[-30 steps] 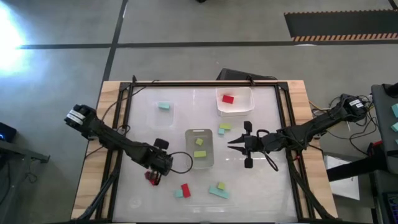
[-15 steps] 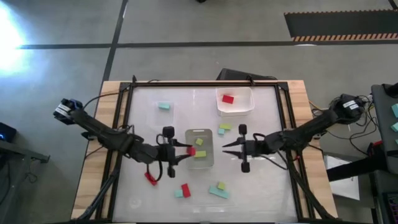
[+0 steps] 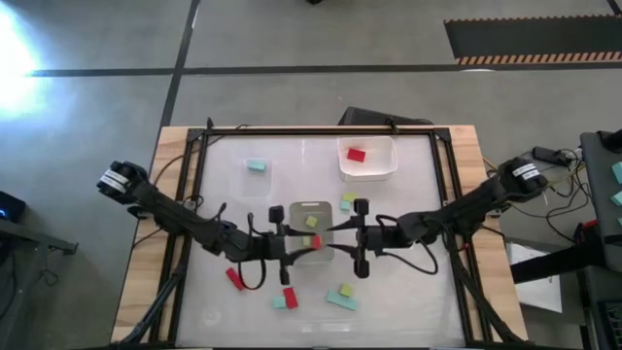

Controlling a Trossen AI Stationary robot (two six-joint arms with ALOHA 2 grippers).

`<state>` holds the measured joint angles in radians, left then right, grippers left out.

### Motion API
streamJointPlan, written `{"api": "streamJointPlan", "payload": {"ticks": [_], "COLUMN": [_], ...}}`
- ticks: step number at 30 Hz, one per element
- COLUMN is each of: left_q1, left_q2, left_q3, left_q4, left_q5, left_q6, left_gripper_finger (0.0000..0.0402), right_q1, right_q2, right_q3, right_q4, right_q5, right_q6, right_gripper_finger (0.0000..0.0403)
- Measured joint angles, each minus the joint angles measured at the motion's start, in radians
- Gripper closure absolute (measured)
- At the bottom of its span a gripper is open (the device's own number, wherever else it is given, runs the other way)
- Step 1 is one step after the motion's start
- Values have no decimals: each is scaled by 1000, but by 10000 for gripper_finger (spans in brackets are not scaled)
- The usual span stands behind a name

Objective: Sort & place blocks by color
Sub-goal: Put the red block into the white bin

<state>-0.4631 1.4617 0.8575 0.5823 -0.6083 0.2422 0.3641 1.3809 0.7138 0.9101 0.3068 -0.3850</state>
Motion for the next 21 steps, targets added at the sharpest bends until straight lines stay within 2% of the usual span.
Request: {"api": "streamJointPlan", "payload": {"ticks": [11, 21], "left_q1": [8, 13], "left_q2": [67, 62], "left_q3": [0, 1], "left_q4": [158, 131], "left_q5": [4, -11], "left_q6": [-1, -1], "left_gripper_finger": [287, 287], "right_q1": [0, -4], "right_q2": [44, -14], "right_q3": [49, 51], "right_q4": [0, -94], "right_q5": [-3, 1], "right_q6": [32, 150], "right_gripper_finger": [218, 215]}}
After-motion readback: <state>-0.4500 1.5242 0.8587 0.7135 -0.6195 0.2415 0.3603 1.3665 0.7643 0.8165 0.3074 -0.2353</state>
